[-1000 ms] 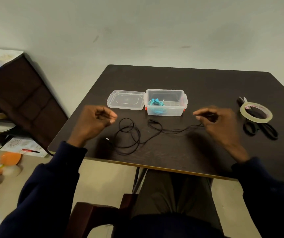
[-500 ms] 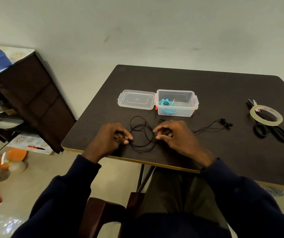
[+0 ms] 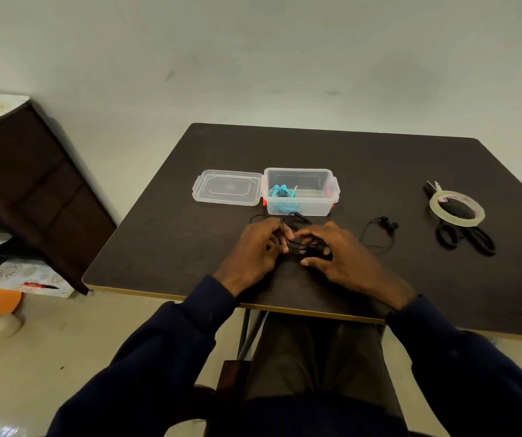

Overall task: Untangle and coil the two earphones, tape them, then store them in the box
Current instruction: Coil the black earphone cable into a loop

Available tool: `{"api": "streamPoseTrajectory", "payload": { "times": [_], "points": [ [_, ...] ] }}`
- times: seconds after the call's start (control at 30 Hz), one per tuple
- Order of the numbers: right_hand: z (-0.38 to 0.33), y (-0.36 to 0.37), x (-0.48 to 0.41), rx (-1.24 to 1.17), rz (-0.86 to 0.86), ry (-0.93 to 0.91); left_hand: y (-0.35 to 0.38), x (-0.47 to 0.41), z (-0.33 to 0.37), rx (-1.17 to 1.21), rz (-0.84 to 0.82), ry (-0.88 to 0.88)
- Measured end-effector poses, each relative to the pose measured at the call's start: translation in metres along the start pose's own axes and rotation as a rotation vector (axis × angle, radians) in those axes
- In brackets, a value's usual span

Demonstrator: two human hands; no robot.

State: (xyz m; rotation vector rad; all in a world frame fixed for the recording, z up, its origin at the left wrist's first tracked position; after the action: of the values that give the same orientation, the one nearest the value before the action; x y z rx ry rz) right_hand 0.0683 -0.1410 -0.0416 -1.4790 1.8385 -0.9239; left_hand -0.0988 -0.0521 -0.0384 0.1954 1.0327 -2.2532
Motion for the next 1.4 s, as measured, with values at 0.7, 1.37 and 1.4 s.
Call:
{"api": "streamPoseTrajectory", "payload": {
  "times": [0.7, 1.37, 1.4],
  "points": [
    [-0.071, -0.013, -0.010, -0.400, 0.045, -0.271, -0.034, -0.005, 0.006, 0.377, -0.072, -0.321],
    [-0.039, -0.042, -0.026, 0.026, 0.264, -0.350, -0.039, -0.018, 0.023, 1.398, -0.370, -0.297],
    [-0.040, -0.043, -0.023, -0.017, 0.323, -0.380, -0.037, -0.021, 0.027, 1.406, -0.366, -0.280]
  ]
}}
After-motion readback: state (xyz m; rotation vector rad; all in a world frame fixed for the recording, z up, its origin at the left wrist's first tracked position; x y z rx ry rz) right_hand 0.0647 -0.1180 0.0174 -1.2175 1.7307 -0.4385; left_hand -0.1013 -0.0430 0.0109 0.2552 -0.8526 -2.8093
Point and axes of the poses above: each hand's wrist, its own x-axis away from the middle knuckle, its own y-axis out of the palm, z = x × y, the point moved 3 cm from there along -x, towards the middle knuckle, and after that the axes turned 9 degrees about y, right-handed, at the moved point
